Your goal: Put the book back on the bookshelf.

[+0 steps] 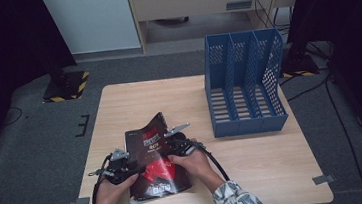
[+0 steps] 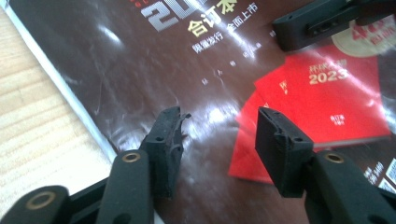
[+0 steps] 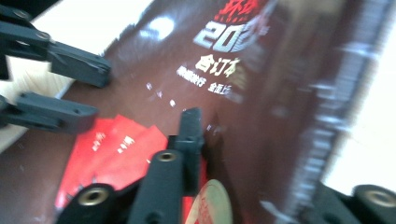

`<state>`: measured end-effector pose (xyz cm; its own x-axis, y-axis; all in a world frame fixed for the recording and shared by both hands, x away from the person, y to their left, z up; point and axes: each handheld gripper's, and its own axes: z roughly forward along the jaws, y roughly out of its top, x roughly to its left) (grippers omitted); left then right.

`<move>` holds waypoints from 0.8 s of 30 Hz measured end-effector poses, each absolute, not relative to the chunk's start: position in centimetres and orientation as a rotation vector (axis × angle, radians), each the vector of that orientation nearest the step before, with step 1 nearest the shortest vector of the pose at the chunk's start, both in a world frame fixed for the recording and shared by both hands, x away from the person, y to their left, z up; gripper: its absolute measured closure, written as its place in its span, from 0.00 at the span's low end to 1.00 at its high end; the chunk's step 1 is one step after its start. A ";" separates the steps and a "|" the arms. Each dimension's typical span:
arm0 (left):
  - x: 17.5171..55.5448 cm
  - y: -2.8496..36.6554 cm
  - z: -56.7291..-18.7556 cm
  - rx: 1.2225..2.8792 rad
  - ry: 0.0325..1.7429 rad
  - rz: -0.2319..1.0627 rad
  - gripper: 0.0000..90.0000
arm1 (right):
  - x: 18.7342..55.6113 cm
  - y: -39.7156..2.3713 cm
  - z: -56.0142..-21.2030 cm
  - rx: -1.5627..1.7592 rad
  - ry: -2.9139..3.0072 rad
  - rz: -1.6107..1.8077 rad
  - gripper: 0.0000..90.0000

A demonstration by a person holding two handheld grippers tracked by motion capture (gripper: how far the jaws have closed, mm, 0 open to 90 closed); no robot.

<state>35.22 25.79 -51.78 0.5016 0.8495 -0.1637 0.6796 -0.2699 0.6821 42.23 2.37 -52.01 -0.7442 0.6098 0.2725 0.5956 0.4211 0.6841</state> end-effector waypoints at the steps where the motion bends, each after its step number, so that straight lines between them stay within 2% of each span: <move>1: 35.4 25.8 -51.7 2.034 1.253 0.322 0.44 | 42.2 2.4 -51.8 1.107 2.626 1.266 0.89; 2: 35.6 25.9 -51.5 2.035 1.257 0.374 0.36 | 42.1 2.6 -51.3 1.066 2.615 1.260 0.91; 4: 35.7 26.0 -51.4 2.025 1.259 0.380 0.33 | 42.0 2.6 -51.2 1.052 2.609 1.257 0.91; 9: 36.1 26.9 -51.0 1.931 1.238 0.400 0.14 | 42.0 2.1 -50.3 0.996 2.580 1.237 0.93; 10: 36.4 27.0 -51.2 1.906 1.247 0.372 0.11 | 42.1 1.6 -49.9 0.985 2.553 1.246 0.94; 15: 37.6 26.8 -51.9 1.918 1.247 0.361 0.07 | 42.2 0.5 -49.2 0.983 2.509 1.271 0.95; 19: 38.5 26.8 -52.3 1.910 1.257 0.369 0.09 | 42.3 -0.5 -48.6 0.982 2.475 1.290 0.95; 24: 38.6 27.1 -52.4 1.876 1.265 0.320 0.13 | 42.3 -1.0 -48.0 0.977 2.445 1.321 0.95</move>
